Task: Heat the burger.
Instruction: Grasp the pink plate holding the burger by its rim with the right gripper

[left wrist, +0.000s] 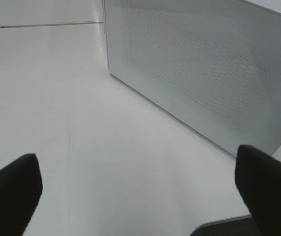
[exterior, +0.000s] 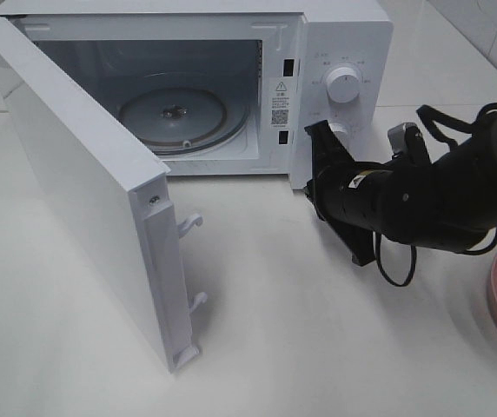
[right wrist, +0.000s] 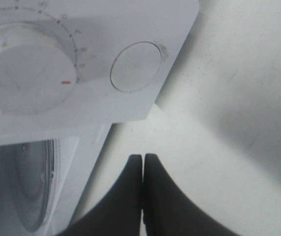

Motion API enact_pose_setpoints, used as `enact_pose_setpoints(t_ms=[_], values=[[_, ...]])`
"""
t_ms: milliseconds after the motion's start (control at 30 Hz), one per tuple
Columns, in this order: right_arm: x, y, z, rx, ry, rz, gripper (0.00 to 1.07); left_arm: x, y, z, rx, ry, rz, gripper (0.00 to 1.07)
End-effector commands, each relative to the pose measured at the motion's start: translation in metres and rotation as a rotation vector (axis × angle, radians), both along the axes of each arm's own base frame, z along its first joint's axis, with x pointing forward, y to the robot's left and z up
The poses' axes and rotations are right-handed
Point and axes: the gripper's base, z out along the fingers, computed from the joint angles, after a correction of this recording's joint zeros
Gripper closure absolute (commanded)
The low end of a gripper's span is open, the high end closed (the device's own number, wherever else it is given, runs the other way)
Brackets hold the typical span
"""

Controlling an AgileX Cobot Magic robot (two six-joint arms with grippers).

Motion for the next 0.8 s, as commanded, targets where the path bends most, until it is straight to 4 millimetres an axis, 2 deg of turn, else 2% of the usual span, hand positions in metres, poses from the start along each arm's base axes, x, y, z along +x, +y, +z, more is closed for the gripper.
enact_pose_setpoints(t_ms=[33,67,133,233,300,400,467,800], values=[[-0.012,-0.002,0.011,-0.070,0.010,0.119,1.07,-0.003,0.000,0.001,-0.007,-0.024,-0.004,0.07],[-0.012,-0.002,0.011,-0.070,0.010,0.119,1.07,-0.003,0.000,0.001,-0.007,-0.024,-0.004,0.07],[-0.022,-0.002,0.019,-0.152,0.027,0.255,1.07,-0.003,0.000,0.001,-0.007,-0.024,-0.004,0.07],[-0.027,0.000,0.024,-0.196,0.034,0.339,1.07,-0.003,0.000,0.001,-0.007,-0.024,-0.004,0.07],[-0.033,0.001,0.035,-0.251,0.024,0.439,1.07,-0.003,0.000,0.001,-0.007,-0.024,-0.004,0.07],[-0.035,0.001,0.039,-0.271,0.020,0.470,1.07,-0.003,0.000,0.001,-0.007,-0.024,-0.004,0.07],[-0.041,-0.006,0.048,-0.358,0.040,0.562,1.07,-0.003,0.000,0.001,-0.007,-0.024,-0.004,0.07],[-0.054,-0.037,0.070,-0.565,0.127,0.694,1.07,-0.003,0.000,0.001,-0.007,-0.024,-0.004,0.07]])
